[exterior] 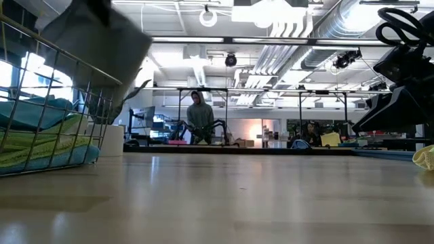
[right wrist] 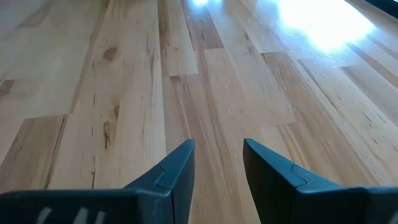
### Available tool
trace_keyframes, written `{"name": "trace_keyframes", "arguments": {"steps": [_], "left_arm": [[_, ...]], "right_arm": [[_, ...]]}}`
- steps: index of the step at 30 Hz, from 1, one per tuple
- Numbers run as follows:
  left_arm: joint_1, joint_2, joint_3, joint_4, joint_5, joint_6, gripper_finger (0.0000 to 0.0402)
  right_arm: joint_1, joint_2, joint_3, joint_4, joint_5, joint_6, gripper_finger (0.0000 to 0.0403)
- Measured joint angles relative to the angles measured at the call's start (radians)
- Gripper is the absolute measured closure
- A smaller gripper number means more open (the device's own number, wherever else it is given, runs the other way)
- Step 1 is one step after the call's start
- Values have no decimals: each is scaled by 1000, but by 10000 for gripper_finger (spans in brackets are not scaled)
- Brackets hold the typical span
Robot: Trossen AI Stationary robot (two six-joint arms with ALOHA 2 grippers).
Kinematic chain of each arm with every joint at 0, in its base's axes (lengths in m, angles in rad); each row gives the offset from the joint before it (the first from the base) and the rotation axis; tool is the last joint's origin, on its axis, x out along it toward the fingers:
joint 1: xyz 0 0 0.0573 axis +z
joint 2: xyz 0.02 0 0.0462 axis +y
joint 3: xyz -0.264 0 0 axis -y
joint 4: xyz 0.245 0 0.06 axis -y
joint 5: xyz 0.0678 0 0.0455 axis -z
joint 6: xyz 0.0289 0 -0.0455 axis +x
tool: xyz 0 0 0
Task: Fold microfiber towels
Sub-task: Put the gray microfiber towel into the wire basket
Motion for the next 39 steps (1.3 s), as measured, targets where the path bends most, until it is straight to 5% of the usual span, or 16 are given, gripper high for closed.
{"name": "trace_keyframes", "arguments": {"steps": [12, 24, 39], "left_arm": [[-209, -109, -361, 145, 109, -219, 401], [-547, -81, -372, 213, 76, -361, 400], [-655, 199, -372, 244, 162, -330, 400]], "right_arm": [[0, 0, 0, -2, 0, 0, 274], [0, 0, 0, -2, 0, 0, 274], [0, 0, 0, -2, 0, 0, 274]]}}
